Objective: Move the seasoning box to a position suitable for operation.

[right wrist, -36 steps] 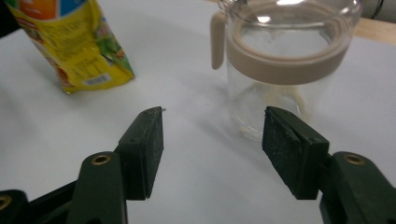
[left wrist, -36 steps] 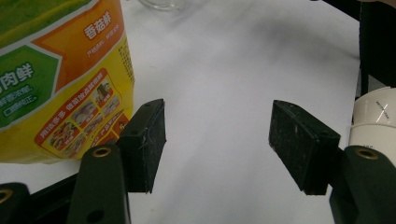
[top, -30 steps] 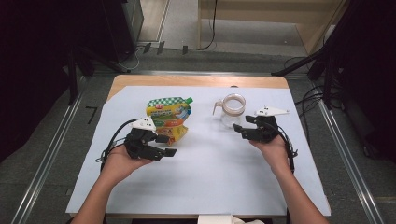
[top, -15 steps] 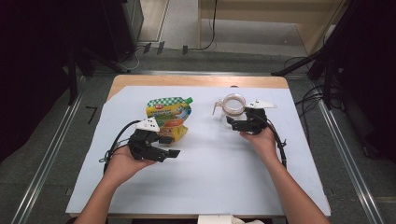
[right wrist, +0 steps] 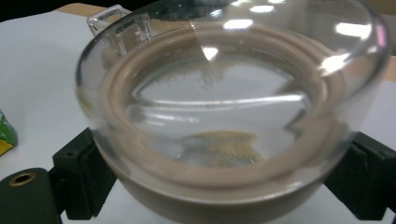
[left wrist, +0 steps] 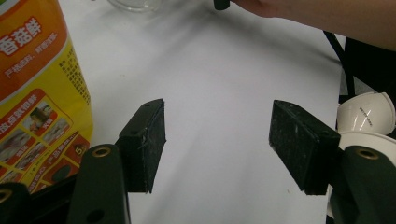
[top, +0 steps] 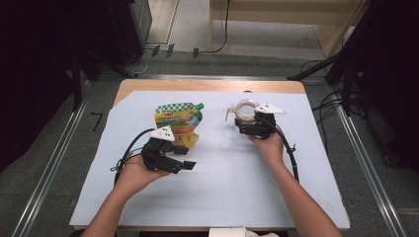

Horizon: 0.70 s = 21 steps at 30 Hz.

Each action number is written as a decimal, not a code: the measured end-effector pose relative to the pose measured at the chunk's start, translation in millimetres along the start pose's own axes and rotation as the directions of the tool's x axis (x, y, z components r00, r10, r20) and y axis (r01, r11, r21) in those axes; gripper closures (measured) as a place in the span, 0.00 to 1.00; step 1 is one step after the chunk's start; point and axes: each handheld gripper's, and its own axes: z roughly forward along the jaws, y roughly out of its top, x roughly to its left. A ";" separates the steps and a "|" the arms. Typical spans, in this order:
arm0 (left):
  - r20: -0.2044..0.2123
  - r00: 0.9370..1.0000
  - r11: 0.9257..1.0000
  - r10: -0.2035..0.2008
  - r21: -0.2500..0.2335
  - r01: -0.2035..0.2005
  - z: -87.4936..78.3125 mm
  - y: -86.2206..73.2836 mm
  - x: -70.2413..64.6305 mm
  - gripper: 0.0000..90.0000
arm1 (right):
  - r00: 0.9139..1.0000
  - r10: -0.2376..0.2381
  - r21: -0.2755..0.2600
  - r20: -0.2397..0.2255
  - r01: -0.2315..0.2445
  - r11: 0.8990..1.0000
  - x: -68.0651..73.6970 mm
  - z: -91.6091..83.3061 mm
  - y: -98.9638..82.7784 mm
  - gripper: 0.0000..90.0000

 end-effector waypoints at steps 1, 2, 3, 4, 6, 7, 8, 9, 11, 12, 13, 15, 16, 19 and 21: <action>0.000 1.000 1.000 0.004 0.002 -0.004 0.4 0.0 -0.4 0.41 | 1.000 0.000 0.000 0.000 0.000 1.000 -0.1 0.6 0.2 0.10; 0.000 1.000 1.000 0.004 0.002 -0.004 0.4 0.0 -0.4 0.41 | 1.000 0.000 0.000 0.000 0.000 1.000 -0.1 0.6 0.2 0.10; 0.004 1.000 1.000 0.006 0.009 -0.006 1.4 -0.3 -0.6 0.41 | 1.000 -0.001 -0.009 0.007 0.001 1.000 0.6 0.8 -0.4 0.11; 0.004 1.000 1.000 0.006 0.009 -0.006 1.4 -0.3 -0.6 0.41 | 1.000 -0.001 -0.009 0.007 0.001 1.000 0.6 0.8 -0.4 0.11; 0.014 1.000 1.000 0.006 0.013 -0.006 2.2 -0.7 0.0 0.41 | 1.000 -0.019 -0.016 0.014 0.019 1.000 1.0 -0.1 -1.0 0.12; 0.015 1.000 1.000 0.007 0.013 -0.007 2.3 -1.1 0.2 0.41 | 0.999 -0.028 -0.016 0.019 0.028 0.999 1.7 -0.8 -0.6 0.12; 0.015 1.000 1.000 0.008 0.014 -0.008 2.2 -1.2 0.2 0.41 | 0.999 -0.043 -0.019 0.023 0.043 0.999 2.2 -1.1 -0.5 0.13; 0.014 1.000 1.000 0.008 0.014 -0.008 2.0 -1.4 0.3 0.41 | 0.999 -0.046 -0.017 0.026 0.047 0.999 2.7 -1.8 -0.4 0.13; 0.013 1.000 1.000 0.003 0.011 -0.003 1.7 -1.9 0.6 0.41 | 0.998 -0.050 -0.016 0.028 0.050 0.999 2.8 -2.8 0.1 0.13; 0.013 1.000 1.000 0.003 0.011 -0.003 1.7 -1.9 0.6 0.41 | 0.999 -0.044 -0.017 0.027 0.045 0.999 2.3 -3.4 0.2 0.13; 0.013 1.000 1.000 0.001 0.012 -0.001 1.3 -2.2 1.3 0.41 | 0.999 -0.039 -0.018 0.029 0.039 0.999 2.0 -4.3 0.3 0.13; 0.017 1.000 1.000 -0.003 0.007 0.002 1.7 -2.6 2.1 0.41 | 0.999 -0.025 -0.012 0.024 0.026 1.000 1.0 -6.2 0.8 0.13; 0.017 1.000 1.000 -0.003 0.007 0.002 1.7 -2.6 2.1 0.41 | 1.000 -0.019 -0.006 0.021 0.020 1.000 0.8 -7.7 1.0 0.13; 0.025 1.000 1.000 0.000 0.012 0.000 4.4 -1.9 1.1 0.41 | 1.000 -0.016 0.002 0.019 0.016 1.000 1.0 -13.4 0.3 0.13; 0.026 1.000 1.000 0.006 0.015 -0.007 5.4 -1.6 0.2 0.41 | 1.000 -0.019 0.009 0.013 0.019 1.000 1.5 -17.8 0.1 0.13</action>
